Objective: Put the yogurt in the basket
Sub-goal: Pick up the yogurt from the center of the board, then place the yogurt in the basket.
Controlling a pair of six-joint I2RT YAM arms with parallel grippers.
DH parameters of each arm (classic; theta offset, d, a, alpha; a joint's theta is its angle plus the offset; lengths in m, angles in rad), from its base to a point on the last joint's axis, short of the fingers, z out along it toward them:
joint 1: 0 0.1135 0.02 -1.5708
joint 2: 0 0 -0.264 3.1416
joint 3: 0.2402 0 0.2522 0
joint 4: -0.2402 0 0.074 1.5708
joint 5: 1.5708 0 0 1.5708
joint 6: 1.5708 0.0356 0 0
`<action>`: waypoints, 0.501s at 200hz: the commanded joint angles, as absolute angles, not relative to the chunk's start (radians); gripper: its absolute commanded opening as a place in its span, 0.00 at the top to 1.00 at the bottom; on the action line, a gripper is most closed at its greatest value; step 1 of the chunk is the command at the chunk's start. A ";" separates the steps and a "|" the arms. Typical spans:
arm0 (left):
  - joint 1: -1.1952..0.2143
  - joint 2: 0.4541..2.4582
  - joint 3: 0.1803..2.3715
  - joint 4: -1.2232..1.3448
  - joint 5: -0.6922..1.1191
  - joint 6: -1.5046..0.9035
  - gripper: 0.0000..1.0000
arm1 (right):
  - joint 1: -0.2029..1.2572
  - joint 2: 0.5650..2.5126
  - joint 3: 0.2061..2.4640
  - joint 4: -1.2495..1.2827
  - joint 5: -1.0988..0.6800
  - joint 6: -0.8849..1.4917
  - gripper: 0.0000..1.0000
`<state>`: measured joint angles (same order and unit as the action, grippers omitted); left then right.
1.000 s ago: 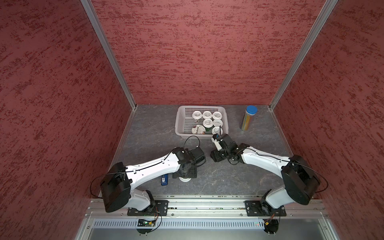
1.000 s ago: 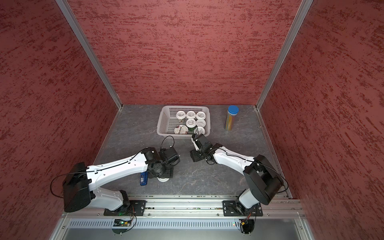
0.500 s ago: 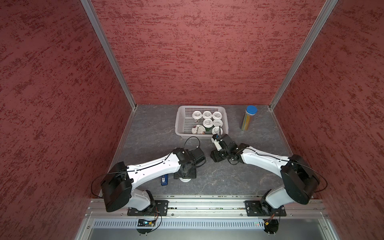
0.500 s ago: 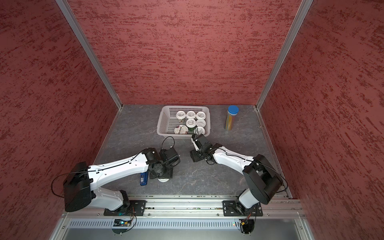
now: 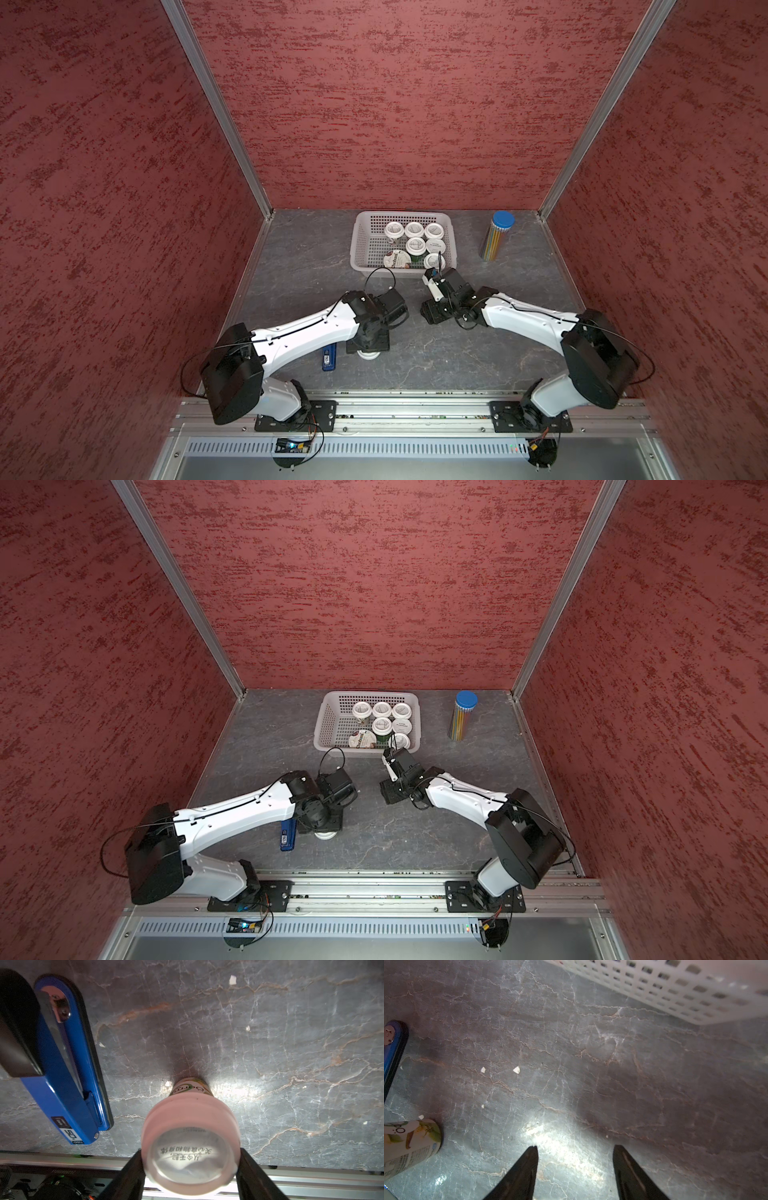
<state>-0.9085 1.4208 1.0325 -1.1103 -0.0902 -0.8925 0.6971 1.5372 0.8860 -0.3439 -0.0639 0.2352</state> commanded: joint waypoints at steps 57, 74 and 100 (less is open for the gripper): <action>-0.655 1.484 1.367 -1.149 -0.144 -0.607 0.35 | 0.704 1.484 0.861 -0.313 -0.047 0.224 0.37; -0.606 1.551 1.469 -1.139 -0.136 -0.555 0.35 | 0.706 1.462 0.848 -0.315 -0.042 0.219 0.37; -0.538 1.694 1.645 -1.123 -0.132 -0.493 0.36 | 0.712 1.406 0.837 -0.324 -0.031 0.200 0.37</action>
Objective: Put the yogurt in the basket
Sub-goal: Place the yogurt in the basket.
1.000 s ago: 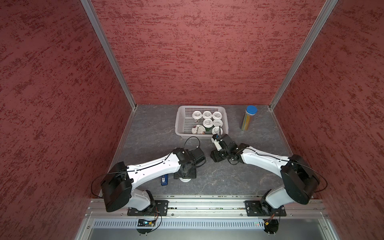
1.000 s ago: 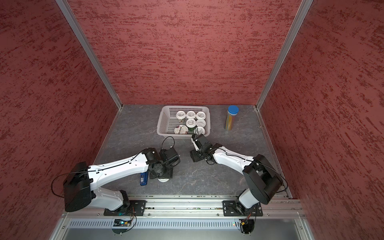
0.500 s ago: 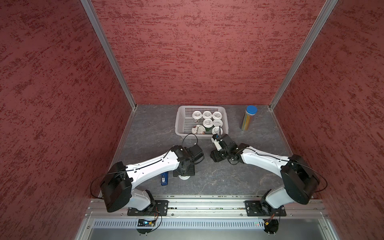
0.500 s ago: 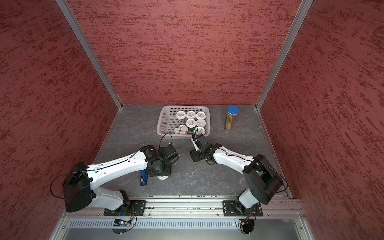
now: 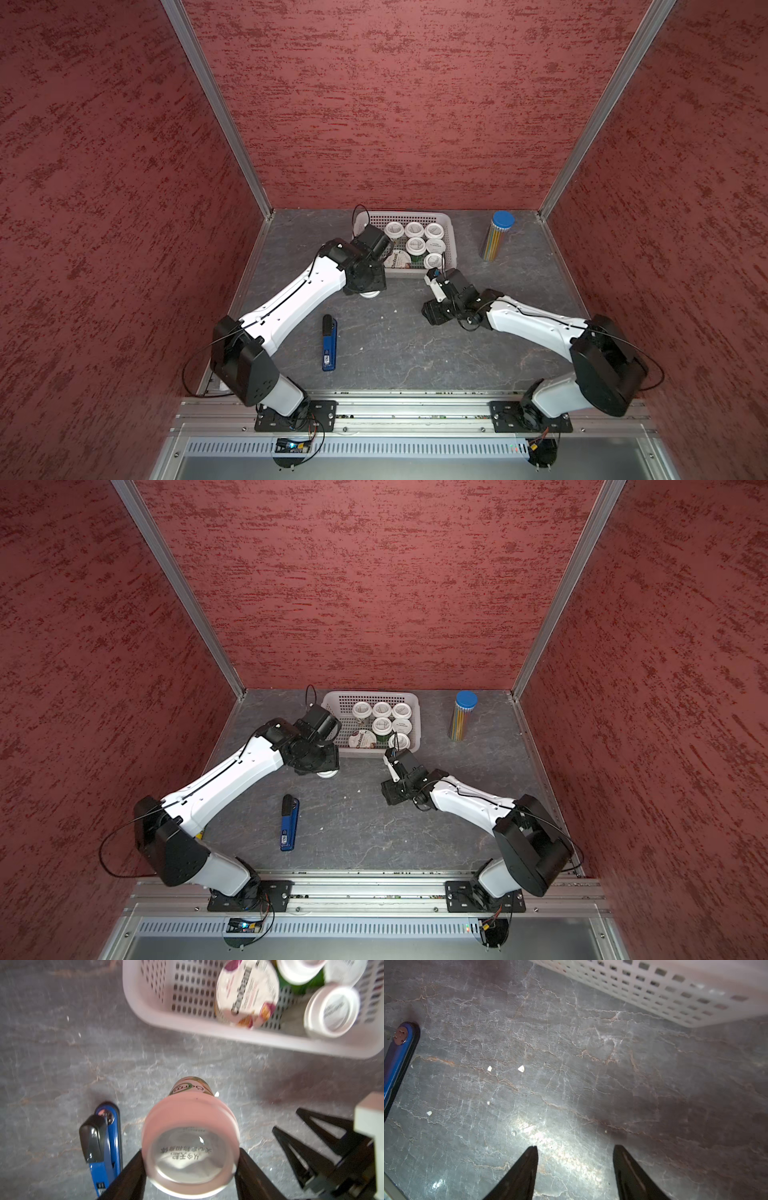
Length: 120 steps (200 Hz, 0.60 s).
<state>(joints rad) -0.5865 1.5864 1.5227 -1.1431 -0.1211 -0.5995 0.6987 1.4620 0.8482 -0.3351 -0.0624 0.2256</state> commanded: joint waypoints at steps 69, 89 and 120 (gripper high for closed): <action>-0.437 2.214 2.394 -1.292 -0.123 -0.400 0.37 | 0.716 1.395 0.808 -0.292 -0.009 0.196 0.37; -0.412 2.335 2.565 -1.343 -0.114 -0.399 0.37 | 0.716 1.398 0.799 -0.277 -0.011 0.210 0.37; -0.372 2.393 2.596 -1.290 -0.105 -0.398 0.37 | 0.716 1.418 0.795 -0.253 -0.024 0.227 0.37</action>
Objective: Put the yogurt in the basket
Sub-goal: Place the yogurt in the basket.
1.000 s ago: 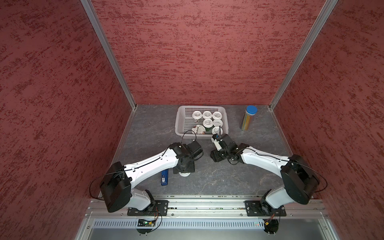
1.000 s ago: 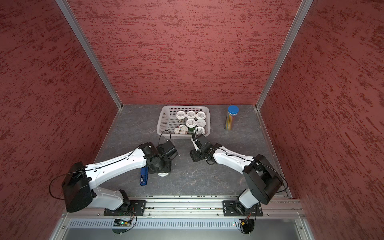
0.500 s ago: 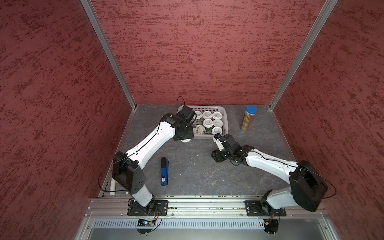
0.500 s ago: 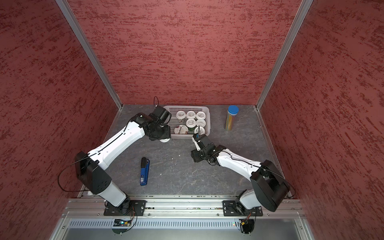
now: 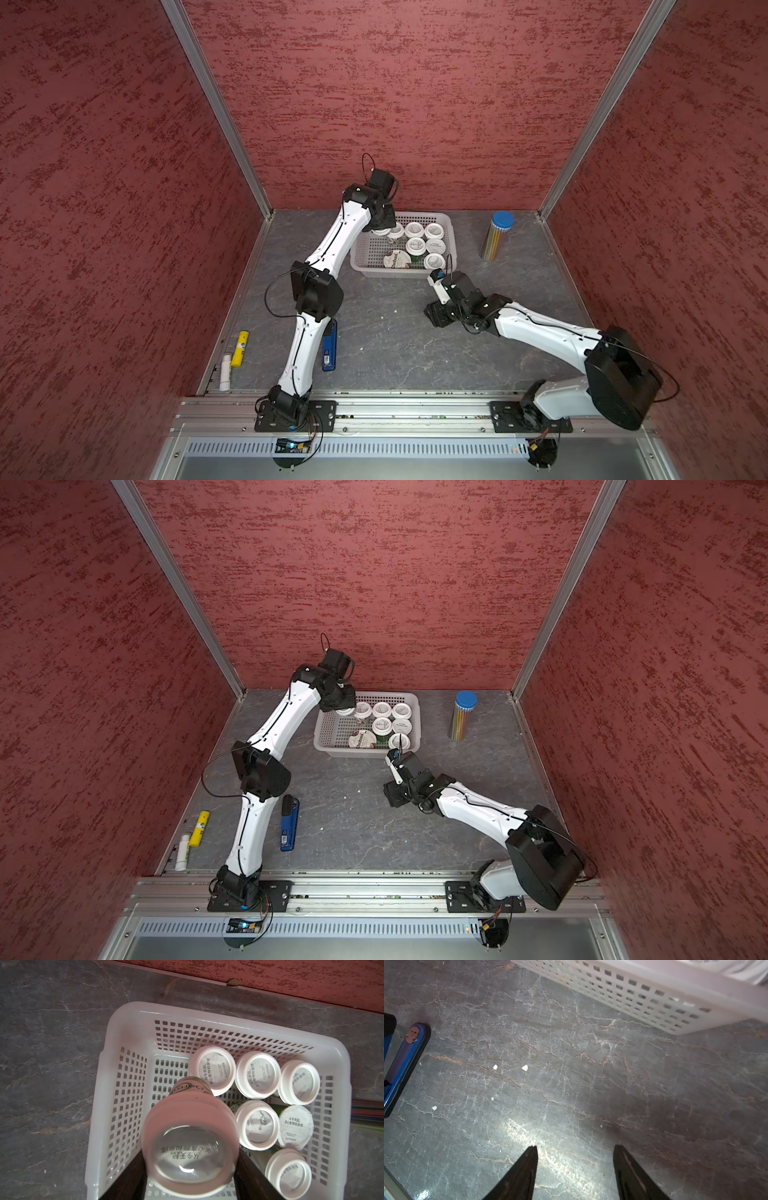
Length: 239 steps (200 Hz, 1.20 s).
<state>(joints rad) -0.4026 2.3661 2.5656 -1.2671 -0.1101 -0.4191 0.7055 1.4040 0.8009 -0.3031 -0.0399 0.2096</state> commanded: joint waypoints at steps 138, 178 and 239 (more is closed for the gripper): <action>-0.349 2.464 2.462 -1.030 -0.135 -0.370 0.37 | 0.716 1.554 0.845 -0.246 -0.095 0.251 0.37; -0.342 2.485 2.458 -1.015 -0.138 -0.370 0.37 | 0.716 1.568 0.861 -0.257 -0.100 0.252 0.37; -0.336 2.509 2.459 -1.003 -0.147 -0.364 0.36 | 0.715 1.592 0.898 -0.285 -0.090 0.229 0.37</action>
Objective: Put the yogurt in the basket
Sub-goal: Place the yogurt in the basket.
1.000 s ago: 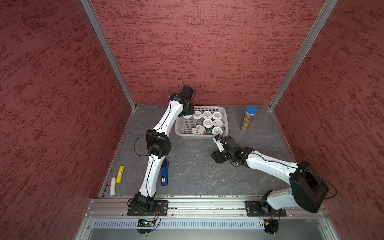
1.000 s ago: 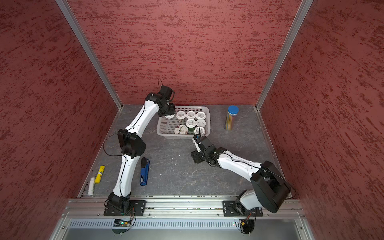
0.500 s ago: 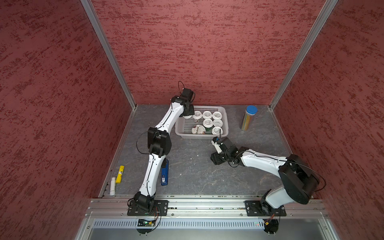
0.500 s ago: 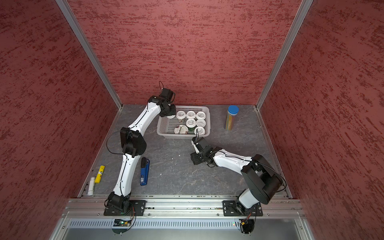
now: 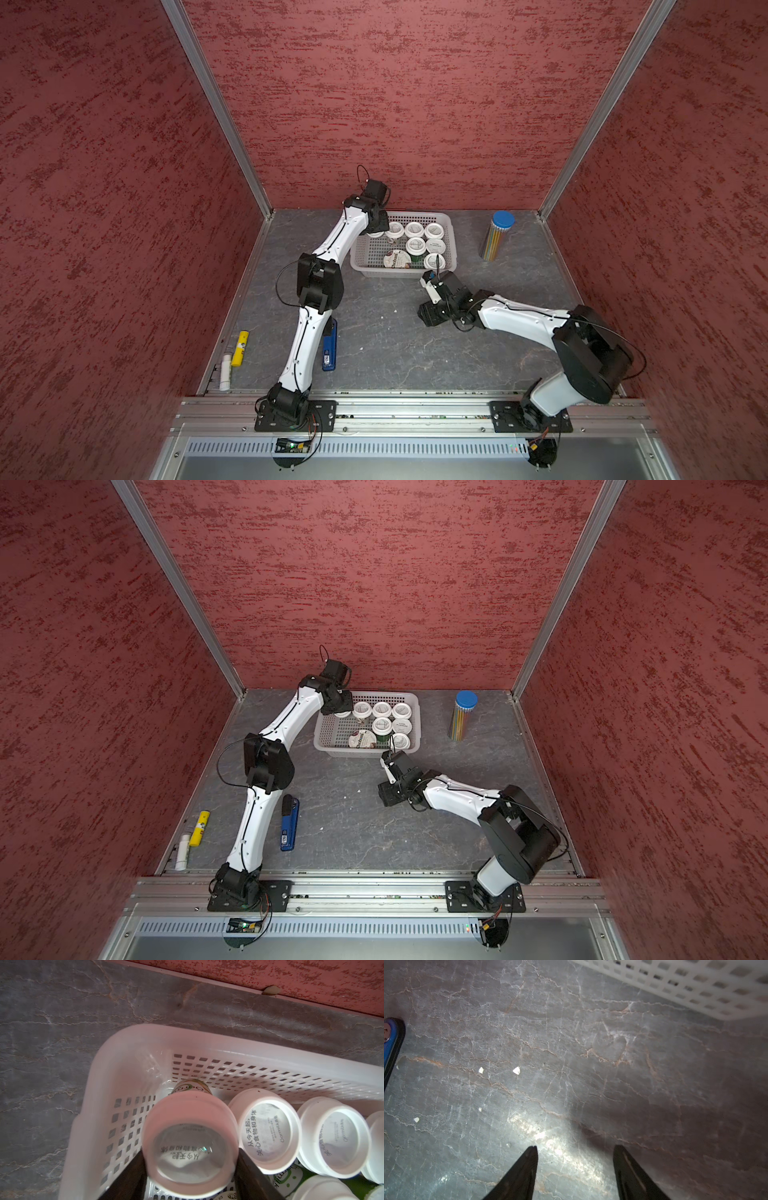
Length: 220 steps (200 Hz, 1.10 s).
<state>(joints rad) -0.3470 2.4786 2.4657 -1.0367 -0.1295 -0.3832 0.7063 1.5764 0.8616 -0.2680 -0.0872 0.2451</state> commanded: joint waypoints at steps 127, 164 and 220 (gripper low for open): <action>-0.331 2.524 2.464 -0.970 -0.132 -0.364 0.20 | 0.715 1.573 0.903 -0.311 -0.075 0.220 0.37; -0.334 2.493 2.467 -0.965 -0.121 -0.369 0.02 | 0.716 1.553 0.904 -0.317 -0.070 0.214 0.37; -0.369 2.226 2.366 -0.896 -0.159 -0.345 0.00 | 0.716 1.408 0.946 -0.318 -0.008 0.172 0.27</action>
